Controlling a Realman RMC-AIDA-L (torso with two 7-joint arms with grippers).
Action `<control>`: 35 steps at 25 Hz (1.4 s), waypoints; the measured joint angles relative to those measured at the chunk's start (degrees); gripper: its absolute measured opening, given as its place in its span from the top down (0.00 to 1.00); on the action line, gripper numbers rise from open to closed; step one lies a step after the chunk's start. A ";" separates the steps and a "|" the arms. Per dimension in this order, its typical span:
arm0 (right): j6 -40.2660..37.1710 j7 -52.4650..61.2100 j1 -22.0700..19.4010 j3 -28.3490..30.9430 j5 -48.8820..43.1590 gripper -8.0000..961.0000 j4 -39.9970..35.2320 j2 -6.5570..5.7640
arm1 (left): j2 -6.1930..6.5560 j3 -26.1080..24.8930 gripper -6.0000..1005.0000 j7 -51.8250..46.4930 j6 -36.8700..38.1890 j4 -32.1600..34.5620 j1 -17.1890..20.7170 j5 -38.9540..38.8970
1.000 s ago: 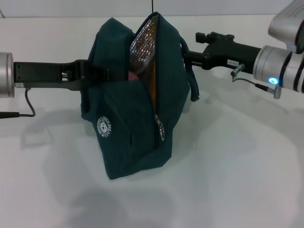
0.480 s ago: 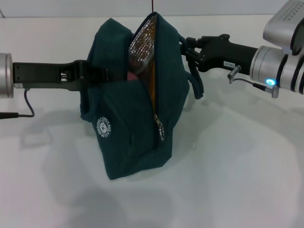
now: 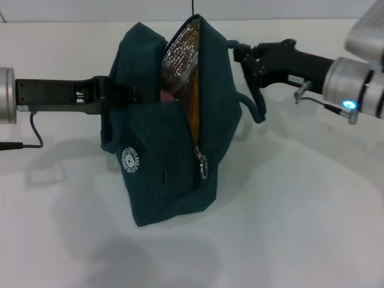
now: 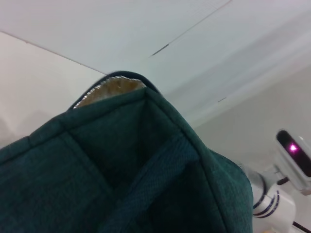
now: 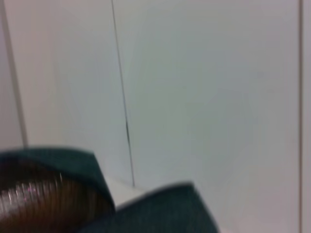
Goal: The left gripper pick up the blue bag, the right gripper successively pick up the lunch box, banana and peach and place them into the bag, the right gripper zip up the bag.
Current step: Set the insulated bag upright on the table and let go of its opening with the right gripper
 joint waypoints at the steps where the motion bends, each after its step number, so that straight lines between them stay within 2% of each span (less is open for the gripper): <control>1: -0.26 -0.01 -2.00 0.35 0.00 0.89 -2.69 -0.07 | -0.13 0.00 0.96 0.43 0.00 0.00 0.05 0.00; 3: -0.80 -0.02 -6.39 1.47 -0.02 0.92 -8.51 -0.32 | -0.38 0.00 0.96 1.27 -0.03 -0.20 0.19 -0.03; 7: -4.42 0.39 -13.66 3.89 -0.44 0.92 -17.01 -1.24 | -0.62 -0.07 0.96 4.57 -0.33 -3.95 0.56 -2.09; 9: -7.56 1.09 -16.69 5.38 -0.55 0.92 -19.58 -1.82 | -0.98 -0.09 0.96 6.77 -0.42 -6.45 0.40 -3.24; 12: -12.95 2.88 -18.97 8.05 -0.68 0.92 -20.22 -2.49 | -2.28 -0.09 0.96 10.32 -0.55 -8.99 0.21 -4.34; 15: -17.23 4.87 -18.71 8.97 -0.91 0.92 -18.66 -2.88 | -3.59 0.06 0.96 12.18 -0.99 -10.85 0.12 -4.72; 18: -18.49 6.90 -17.00 8.95 -3.69 0.92 -17.60 -2.93 | -3.63 0.43 0.96 12.30 -1.11 -13.12 -0.46 -5.31; 23: -18.00 8.87 -13.68 9.05 -8.85 0.92 -14.94 -2.08 | -3.75 0.54 0.96 12.66 -0.92 -13.99 -0.21 -5.58; 28: -17.52 9.59 -11.45 9.08 -10.08 0.92 -11.41 -1.91 | -3.75 0.71 0.96 13.61 -0.91 -14.48 0.55 -5.83; 35: -16.07 9.53 -9.10 9.28 -10.24 0.92 -10.16 -2.11 | -3.75 0.71 0.96 18.71 -3.79 -19.20 0.85 -5.94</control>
